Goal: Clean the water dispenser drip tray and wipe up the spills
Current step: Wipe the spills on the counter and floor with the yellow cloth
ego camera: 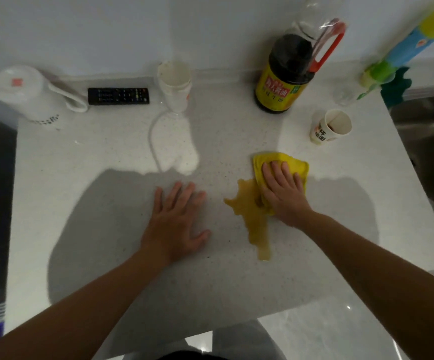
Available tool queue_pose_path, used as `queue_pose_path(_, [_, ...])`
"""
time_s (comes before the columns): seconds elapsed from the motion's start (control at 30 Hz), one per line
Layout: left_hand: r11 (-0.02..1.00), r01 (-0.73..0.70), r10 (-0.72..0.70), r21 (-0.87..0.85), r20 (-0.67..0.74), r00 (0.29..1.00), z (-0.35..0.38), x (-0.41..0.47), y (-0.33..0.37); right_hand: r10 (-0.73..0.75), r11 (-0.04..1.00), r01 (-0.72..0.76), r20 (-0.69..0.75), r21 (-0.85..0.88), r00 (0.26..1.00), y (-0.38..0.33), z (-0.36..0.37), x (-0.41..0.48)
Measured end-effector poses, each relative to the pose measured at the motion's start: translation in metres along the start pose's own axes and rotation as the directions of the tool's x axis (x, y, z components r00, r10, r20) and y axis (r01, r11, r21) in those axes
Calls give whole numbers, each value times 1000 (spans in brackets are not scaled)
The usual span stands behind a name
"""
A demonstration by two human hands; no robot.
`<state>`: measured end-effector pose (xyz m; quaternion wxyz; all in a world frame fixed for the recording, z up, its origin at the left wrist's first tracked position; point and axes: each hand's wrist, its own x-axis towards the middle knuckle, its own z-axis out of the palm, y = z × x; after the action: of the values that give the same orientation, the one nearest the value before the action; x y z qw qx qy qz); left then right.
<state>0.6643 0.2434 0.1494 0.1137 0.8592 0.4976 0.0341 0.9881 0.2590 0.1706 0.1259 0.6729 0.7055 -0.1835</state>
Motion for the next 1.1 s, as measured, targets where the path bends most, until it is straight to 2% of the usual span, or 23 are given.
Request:
queue_pose_path(0.1, [1000, -6, 6, 1, -9, 1000, 1, -1, 0, -177, 972, 181, 37, -147, 983, 19, 0, -9])
queue_pose_path(0.17, [1000, -2, 2, 1, -7, 1000, 0, -1, 1, -200, 978, 200, 5, -61, 980, 21, 6, -27])
queue_pose_path(0.23, [1000, 0, -1, 0, 8, 1000, -2, -2, 2, -119, 981, 122, -32, 148, 992, 12, 15, -55])
queue_pose_path(0.3, [1000, 0, 0, 0, 26, 1000, -4, -2, 2, 6, 959, 4, -38, 283, 999, -4, 30, -88])
queue_pose_path(0.47, [1000, -9, 9, 3, 38, 999, -6, -3, 2, 280, 903, -258, -16, 343, 960, -77, 67, -151])
queue_pose_path(0.6, [1000, -14, 14, 2, 13, 1000, -5, -4, 2, 456, 830, -427, 3, 360, 890, -118, 69, -128])
queue_pose_path(0.73, [1000, -14, 14, -8, 8, 1000, -4, -2, 1, 399, 870, -352, -73, 346, 914, -104, 39, -62])
queue_pose_path(0.87, [1000, -14, 14, -1, -4, 1000, -4, -2, 1, 220, 925, -156, -152, 347, 964, -72, 10, -14])
queue_pose_path(0.97, [1000, -10, 10, -30, -24, 1000, -5, -2, 1, 156, 916, -41, -260, 399, 953, -48, -9, 1])
queue_pose_path(1.03, [999, -9, 7, -50, -40, 999, -5, -3, 0, 184, 931, -60, -321, 360, 929, -49, -14, 12])
queue_pose_path(1.1, [998, -12, 8, -67, -64, 998, -6, -4, -2, 195, 960, -115, -314, 257, 929, -59, -17, 30])
